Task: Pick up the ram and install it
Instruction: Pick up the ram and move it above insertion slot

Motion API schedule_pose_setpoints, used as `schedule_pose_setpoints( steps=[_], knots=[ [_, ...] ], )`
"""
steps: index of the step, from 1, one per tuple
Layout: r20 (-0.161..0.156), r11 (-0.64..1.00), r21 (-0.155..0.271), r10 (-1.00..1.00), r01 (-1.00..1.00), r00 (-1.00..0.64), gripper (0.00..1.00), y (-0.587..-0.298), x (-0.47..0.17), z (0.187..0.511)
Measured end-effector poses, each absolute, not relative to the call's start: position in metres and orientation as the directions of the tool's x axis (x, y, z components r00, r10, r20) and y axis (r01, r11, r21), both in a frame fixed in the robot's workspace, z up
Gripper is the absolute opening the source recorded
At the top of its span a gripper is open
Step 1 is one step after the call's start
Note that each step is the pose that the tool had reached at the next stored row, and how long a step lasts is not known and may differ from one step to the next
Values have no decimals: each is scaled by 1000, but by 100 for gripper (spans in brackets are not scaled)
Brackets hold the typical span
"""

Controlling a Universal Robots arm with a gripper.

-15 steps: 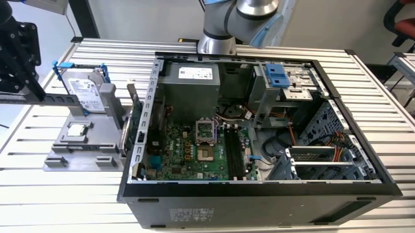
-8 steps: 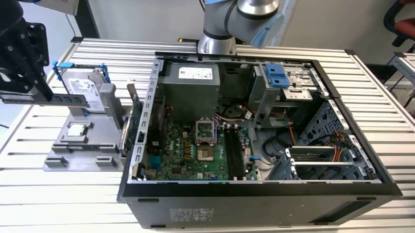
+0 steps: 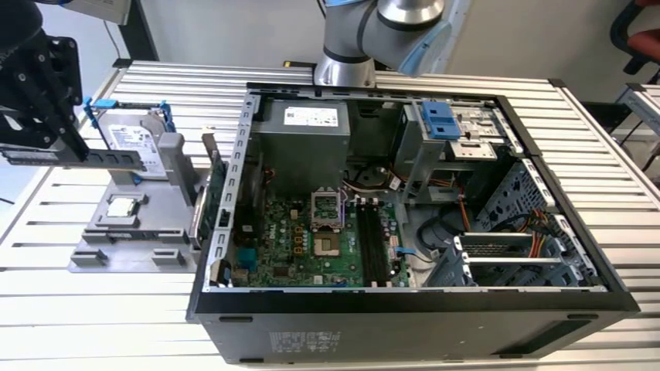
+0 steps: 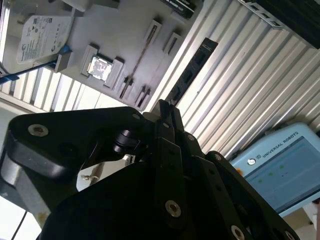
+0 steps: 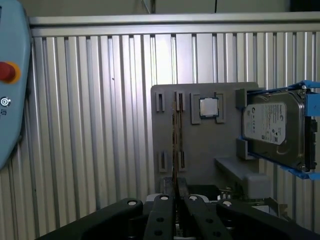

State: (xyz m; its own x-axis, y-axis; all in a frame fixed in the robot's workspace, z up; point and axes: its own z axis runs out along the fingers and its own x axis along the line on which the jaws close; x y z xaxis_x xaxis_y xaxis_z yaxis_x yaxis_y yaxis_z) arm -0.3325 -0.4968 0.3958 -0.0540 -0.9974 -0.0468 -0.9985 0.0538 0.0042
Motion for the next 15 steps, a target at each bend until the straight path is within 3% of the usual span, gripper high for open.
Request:
schedule_pose_setpoints(
  steps=[15],
  knots=[
    [-46, 54, 4, -997, -999, -54, 0, -497, -313, 396]
  ],
)
